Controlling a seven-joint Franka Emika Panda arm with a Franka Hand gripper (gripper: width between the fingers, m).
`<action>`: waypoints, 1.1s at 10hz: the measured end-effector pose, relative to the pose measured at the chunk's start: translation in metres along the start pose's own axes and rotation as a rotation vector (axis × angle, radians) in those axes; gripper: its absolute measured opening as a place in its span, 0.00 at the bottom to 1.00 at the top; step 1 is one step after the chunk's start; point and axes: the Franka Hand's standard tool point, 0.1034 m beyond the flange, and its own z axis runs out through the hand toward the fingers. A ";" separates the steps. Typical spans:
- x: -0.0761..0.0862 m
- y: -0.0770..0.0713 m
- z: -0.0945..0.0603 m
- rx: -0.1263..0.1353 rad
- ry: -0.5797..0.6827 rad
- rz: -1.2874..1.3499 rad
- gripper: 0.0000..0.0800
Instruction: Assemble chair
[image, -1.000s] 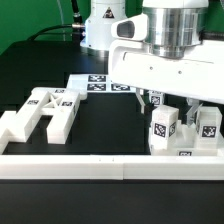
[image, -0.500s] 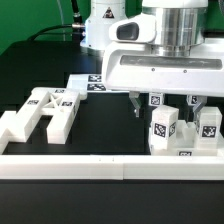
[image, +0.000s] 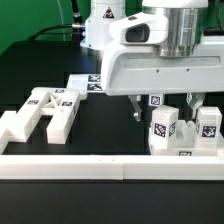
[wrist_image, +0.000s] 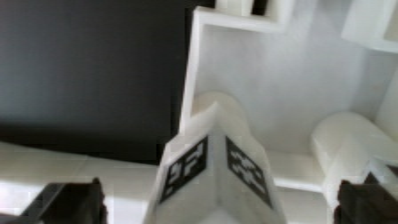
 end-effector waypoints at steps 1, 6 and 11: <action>0.001 0.001 -0.001 -0.007 0.000 -0.106 0.81; 0.002 0.002 -0.002 -0.027 -0.004 -0.376 0.80; 0.003 0.000 -0.003 -0.026 0.000 -0.188 0.37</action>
Offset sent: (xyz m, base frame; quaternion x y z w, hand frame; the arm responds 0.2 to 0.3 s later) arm -0.0004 0.0062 0.0028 -0.0116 0.0017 -0.1878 0.9821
